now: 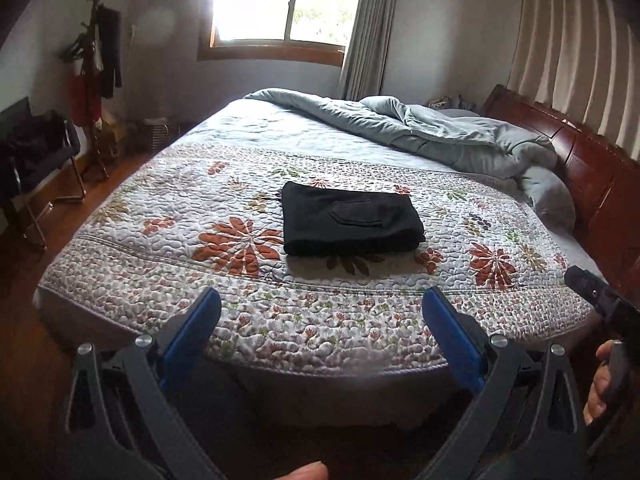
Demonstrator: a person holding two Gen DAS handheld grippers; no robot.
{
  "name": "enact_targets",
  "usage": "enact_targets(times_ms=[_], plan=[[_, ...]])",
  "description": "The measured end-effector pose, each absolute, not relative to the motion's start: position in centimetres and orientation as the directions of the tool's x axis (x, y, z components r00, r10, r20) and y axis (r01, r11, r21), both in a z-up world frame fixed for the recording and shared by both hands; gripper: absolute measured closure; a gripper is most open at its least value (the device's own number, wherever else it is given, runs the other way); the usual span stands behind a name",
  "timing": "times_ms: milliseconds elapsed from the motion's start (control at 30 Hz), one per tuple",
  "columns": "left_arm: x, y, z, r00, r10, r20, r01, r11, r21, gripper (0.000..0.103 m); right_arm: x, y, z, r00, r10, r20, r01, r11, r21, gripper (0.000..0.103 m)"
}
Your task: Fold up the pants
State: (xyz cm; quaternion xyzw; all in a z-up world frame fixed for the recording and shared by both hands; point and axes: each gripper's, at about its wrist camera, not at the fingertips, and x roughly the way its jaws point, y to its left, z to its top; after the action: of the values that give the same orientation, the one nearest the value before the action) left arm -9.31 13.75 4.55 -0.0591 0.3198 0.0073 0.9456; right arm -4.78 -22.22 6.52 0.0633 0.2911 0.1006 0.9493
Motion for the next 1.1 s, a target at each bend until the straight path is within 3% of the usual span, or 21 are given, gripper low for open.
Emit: enact_targets(times_ms=[400, 667, 1100], plan=[[-14.9, 12.7, 6.2, 0.820, -0.040, -0.571, -0.043, 0.991, -0.130, 0.003, -7.5, -19.0, 7.4, 0.806, 0.202, -0.557, -0.173, 0.979, 0.105, 0.007], [-13.2, 12.2, 5.3, 0.801, -0.076, -0.594, -0.027, 0.986, -0.163, 0.003, -5.7, -18.3, 5.7, 0.774, 0.205, -0.599, -0.185, 0.978, 0.096, 0.007], [-9.7, 11.4, 3.6, 0.762, -0.003, -0.647, -0.081, 0.992, -0.101, 0.003, -2.1, -17.8, 4.1, 0.743, 0.221, -0.632, -0.212, 0.973, 0.091, 0.007]])
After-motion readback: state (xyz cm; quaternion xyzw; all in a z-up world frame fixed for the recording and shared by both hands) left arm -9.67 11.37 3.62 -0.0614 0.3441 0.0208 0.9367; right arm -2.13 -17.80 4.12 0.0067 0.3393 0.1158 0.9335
